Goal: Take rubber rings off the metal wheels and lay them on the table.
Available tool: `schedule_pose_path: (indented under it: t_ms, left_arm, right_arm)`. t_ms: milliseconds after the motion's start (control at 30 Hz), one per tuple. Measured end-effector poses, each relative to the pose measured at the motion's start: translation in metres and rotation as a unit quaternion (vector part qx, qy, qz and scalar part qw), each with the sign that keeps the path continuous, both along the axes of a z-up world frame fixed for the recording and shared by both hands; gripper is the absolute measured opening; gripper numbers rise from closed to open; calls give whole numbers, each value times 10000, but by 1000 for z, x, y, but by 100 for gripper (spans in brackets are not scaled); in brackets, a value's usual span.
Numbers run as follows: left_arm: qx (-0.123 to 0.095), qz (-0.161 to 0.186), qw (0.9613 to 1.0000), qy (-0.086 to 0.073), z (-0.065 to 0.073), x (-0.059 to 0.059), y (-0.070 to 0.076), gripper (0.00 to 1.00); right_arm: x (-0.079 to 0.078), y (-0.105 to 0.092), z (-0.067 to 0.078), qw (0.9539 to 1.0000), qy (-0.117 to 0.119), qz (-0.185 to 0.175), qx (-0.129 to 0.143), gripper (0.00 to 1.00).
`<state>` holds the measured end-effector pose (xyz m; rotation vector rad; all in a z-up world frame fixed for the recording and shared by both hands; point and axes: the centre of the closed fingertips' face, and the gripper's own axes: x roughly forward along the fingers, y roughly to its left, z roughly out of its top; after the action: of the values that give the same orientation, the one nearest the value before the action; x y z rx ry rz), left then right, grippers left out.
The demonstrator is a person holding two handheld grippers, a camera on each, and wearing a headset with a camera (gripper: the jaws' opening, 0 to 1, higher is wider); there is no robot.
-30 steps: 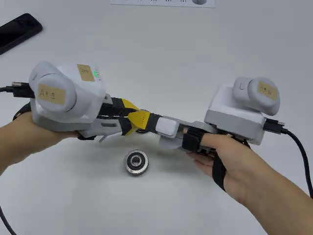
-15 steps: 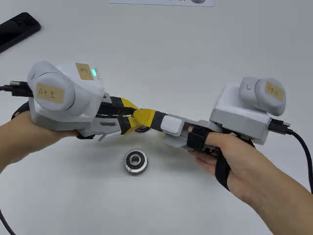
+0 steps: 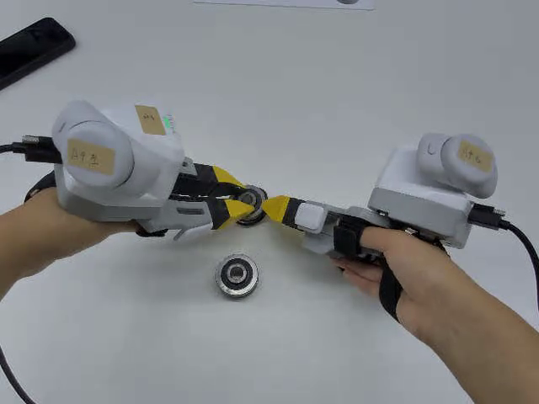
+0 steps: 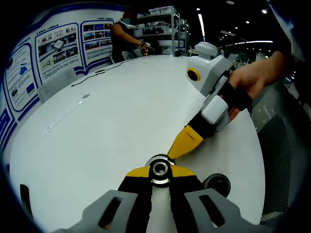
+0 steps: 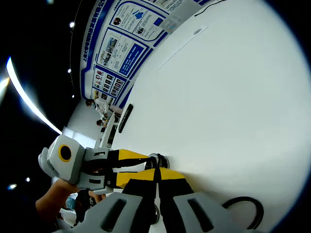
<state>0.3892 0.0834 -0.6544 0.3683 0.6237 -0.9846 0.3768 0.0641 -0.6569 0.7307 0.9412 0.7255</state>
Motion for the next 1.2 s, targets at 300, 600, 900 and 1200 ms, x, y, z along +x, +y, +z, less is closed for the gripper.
schedule_pose_path:
  t_ms: [300,600,900,1200]
  left_arm:
    - [4,-11,10000,-11,0,-1,-1,12]
    - [-3,-19,10000,-22,-1,1,1,12]
    - [-27,-22,10000,-34,-2,1,3,12]
    - [-58,11,10000,-42,-3,2,4,12]
  right_arm:
    - [-1,0,2,9999,-33,-20,-116,1]
    - [0,3,5,9994,-228,85,-241,1]
    - [-1,6,7,9984,-381,196,-378,1]
    - [1,8,6,9963,-539,304,-589,1]
